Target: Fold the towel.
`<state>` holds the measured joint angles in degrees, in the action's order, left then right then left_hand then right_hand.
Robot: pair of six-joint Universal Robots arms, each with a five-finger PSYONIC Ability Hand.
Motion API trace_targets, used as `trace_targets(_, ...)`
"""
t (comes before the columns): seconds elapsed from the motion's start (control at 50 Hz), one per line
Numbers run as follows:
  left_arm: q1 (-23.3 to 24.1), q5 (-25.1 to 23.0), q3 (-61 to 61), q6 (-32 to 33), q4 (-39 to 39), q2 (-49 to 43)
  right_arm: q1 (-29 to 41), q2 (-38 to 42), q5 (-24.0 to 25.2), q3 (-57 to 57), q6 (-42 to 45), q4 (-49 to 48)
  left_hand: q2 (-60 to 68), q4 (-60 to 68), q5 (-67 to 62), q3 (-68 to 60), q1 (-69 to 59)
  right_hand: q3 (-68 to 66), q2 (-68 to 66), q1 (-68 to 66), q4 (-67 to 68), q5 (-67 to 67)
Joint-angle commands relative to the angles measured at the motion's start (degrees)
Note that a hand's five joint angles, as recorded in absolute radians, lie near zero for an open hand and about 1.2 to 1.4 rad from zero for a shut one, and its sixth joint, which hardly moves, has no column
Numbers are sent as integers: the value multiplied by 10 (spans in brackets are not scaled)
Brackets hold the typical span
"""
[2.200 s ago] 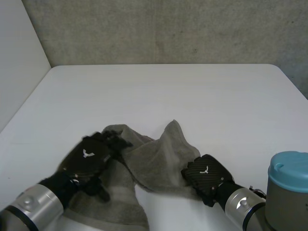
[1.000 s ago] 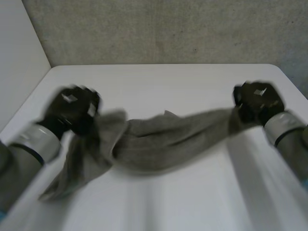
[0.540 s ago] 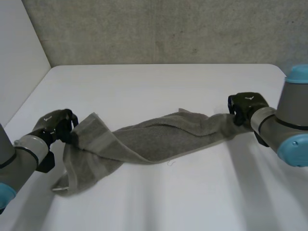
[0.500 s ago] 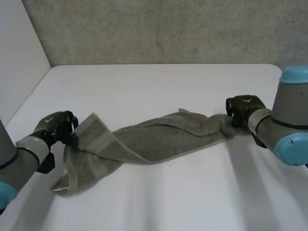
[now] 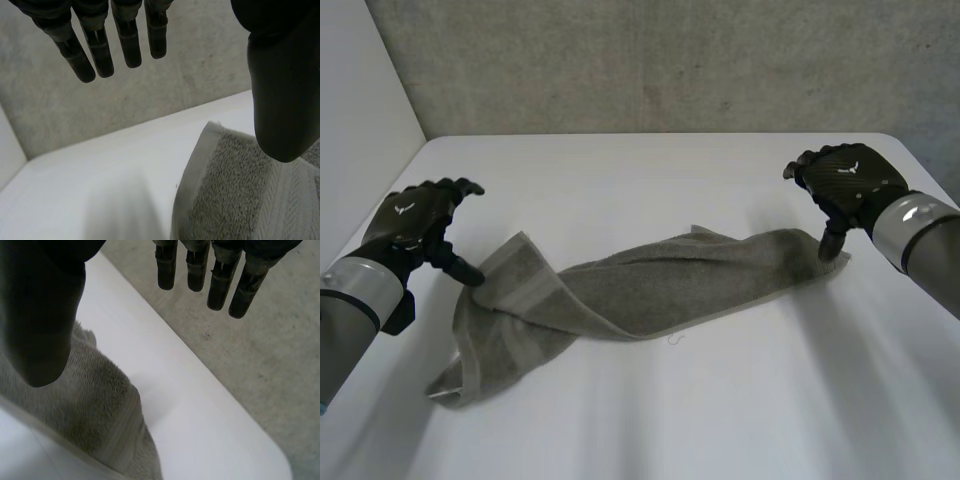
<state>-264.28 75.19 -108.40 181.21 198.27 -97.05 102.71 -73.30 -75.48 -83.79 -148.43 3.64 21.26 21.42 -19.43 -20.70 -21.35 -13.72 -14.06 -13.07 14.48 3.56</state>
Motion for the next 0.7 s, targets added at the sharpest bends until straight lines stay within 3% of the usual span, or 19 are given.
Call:
trace_targets(0.02, 10, -29, -9, 71, 33, -18, -14, -17, 20, -103, 128, -108, -42, -43, 123, 36, 42, 37, 41, 31, -45, -36)
trace_targets(0.16, 41, -31, 16, 231, 30, -110, -42, 27, 17, -152, 162, -203, -40, -41, 121, 34, 41, 31, 35, 25, -39, -30)
trace_targets(0.26, 46, -29, 37, 277, 30, -150, -52, 79, 14, -141, 163, -230, -40, -41, 121, 34, 41, 30, 33, 23, -37, -28)
trace_targets(0.44, 67, -22, 69, 287, 34, -194, -64, 162, 10, -86, 161, -221, -23, -25, 105, 17, 24, 36, 40, 30, -44, -35)
trace_targets(0.7, 75, 10, 95, 287, 34, -207, -62, 213, 7, -12, 155, -214, 169, 167, -87, -174, -168, -73, -69, -79, 65, 74)
